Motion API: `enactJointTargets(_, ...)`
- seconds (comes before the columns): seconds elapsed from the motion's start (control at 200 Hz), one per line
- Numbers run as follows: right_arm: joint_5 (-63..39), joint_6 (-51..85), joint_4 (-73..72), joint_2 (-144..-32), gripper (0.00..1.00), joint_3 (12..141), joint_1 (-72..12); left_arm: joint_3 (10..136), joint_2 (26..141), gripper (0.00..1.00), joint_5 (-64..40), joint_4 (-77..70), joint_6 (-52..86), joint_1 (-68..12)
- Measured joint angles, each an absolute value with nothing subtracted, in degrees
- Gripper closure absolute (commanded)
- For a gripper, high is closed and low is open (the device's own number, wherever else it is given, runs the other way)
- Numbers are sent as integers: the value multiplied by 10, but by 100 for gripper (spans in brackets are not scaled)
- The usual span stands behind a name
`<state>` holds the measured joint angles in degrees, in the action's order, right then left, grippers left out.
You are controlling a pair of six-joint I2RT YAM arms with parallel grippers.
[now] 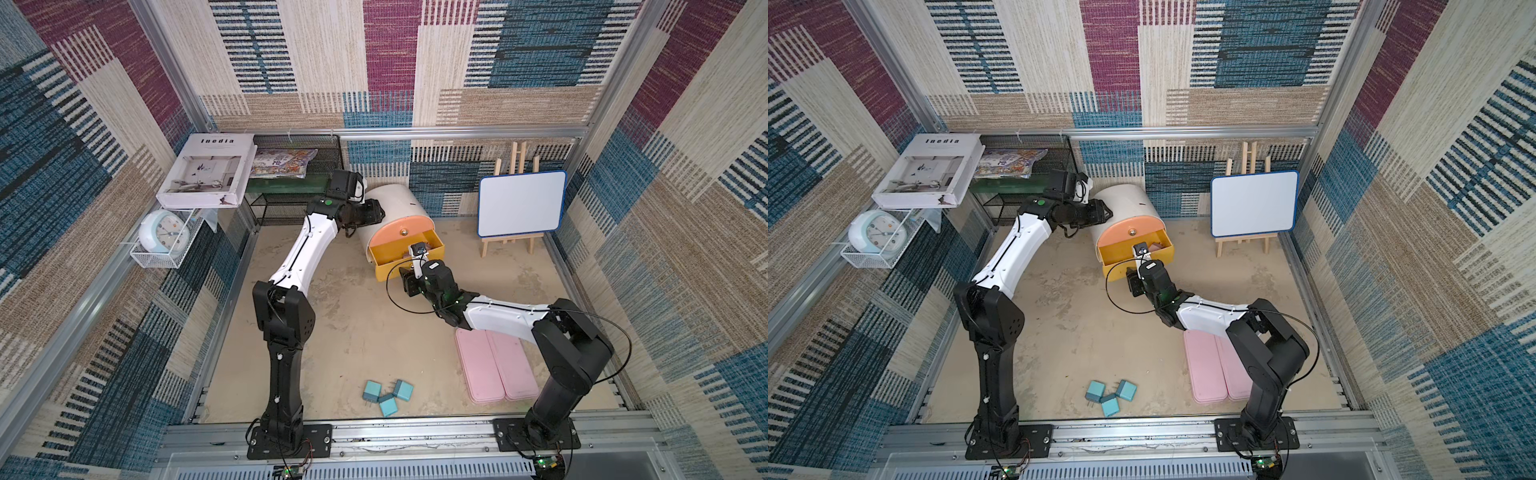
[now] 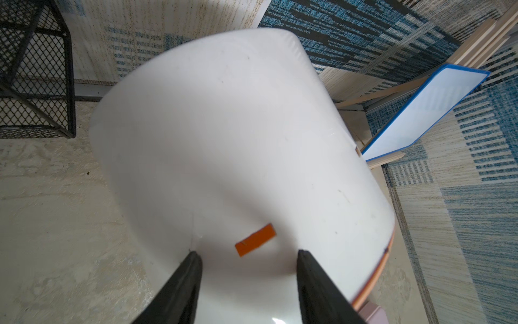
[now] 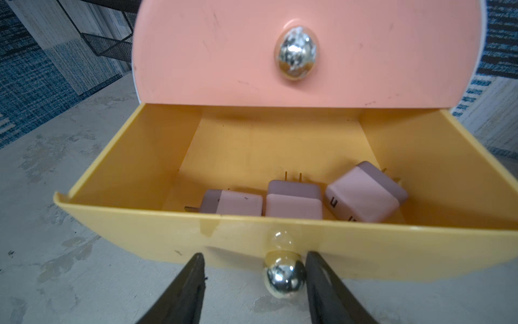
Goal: Place the plugs into the drawer by color
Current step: Close the drawer in the storage box.
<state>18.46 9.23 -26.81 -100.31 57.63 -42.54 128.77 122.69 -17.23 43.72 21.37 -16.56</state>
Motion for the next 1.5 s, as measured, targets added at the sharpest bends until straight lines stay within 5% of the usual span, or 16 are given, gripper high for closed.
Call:
enactJointTargets(1.057,187,113,-427,-1146,39,684,-397,1255,1193,41,-145,451,188,-179)
enactJointTargets(1.307,158,113,-435,-1105,37,646,-390,1267,1183,27,-131,478,168,-179)
enactJointTargets(1.503,100,125,-437,-999,36,570,-390,1410,1211,17,-136,488,105,-179)
